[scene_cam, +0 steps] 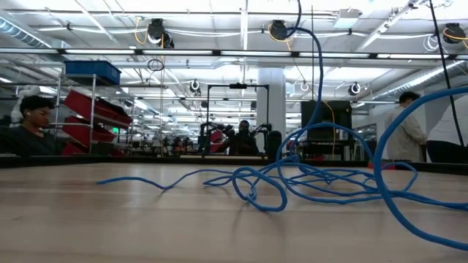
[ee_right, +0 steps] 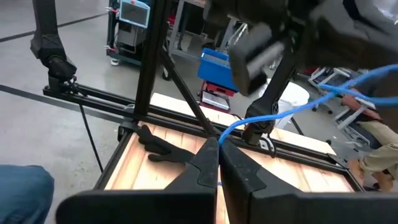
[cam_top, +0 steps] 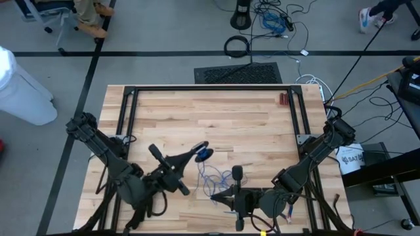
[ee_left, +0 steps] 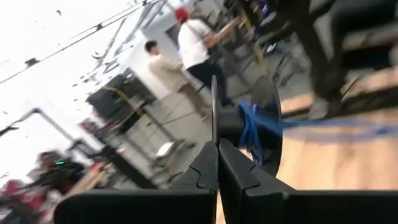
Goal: Coil cords
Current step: Uncoil the blue wire from the black spool
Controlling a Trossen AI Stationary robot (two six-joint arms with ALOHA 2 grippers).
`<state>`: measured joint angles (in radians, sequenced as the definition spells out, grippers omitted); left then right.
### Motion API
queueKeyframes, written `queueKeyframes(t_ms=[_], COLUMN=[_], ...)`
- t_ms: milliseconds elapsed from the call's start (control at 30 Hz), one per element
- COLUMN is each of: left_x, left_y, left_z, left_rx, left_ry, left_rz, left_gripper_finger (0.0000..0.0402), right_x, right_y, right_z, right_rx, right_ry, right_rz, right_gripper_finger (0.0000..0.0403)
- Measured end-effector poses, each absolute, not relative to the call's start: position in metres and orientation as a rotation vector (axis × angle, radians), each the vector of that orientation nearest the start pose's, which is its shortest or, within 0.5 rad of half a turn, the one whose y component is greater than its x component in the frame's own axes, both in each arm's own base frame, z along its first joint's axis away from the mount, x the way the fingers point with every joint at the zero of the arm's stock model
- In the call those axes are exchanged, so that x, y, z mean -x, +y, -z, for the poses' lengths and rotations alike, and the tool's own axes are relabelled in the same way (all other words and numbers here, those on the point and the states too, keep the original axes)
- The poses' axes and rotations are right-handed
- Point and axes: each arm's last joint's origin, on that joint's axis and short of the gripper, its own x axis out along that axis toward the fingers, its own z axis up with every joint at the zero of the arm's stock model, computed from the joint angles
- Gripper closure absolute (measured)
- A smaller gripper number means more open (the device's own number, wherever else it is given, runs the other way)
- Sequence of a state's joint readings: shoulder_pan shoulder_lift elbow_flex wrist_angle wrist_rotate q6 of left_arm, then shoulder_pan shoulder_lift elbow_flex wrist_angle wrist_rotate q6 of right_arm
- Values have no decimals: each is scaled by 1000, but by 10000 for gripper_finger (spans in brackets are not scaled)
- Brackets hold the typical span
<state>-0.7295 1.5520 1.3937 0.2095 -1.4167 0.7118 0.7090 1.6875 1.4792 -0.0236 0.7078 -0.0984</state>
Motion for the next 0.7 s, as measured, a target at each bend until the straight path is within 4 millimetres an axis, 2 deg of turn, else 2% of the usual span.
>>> queueKeyframes(t_ms=[200, 467, 700], left_x=[-270, -262, -254], left_y=[-206, -217, -227], left_z=[-385, -383, -383], left_rx=[-721, -778, -820], left_ry=[260, 259, 255], left_rz=[-642, -575, -534], left_gripper_finger=[400, 400, 400], right_x=[-307, -291, -277], right_y=[240, 243, 247], right_z=[-356, -363, -366], right_rx=[255, 290, 382], right_ry=[153, 133, 148], right_rz=[47, 371, 535], right_gripper_finger=[403, 403, 403])
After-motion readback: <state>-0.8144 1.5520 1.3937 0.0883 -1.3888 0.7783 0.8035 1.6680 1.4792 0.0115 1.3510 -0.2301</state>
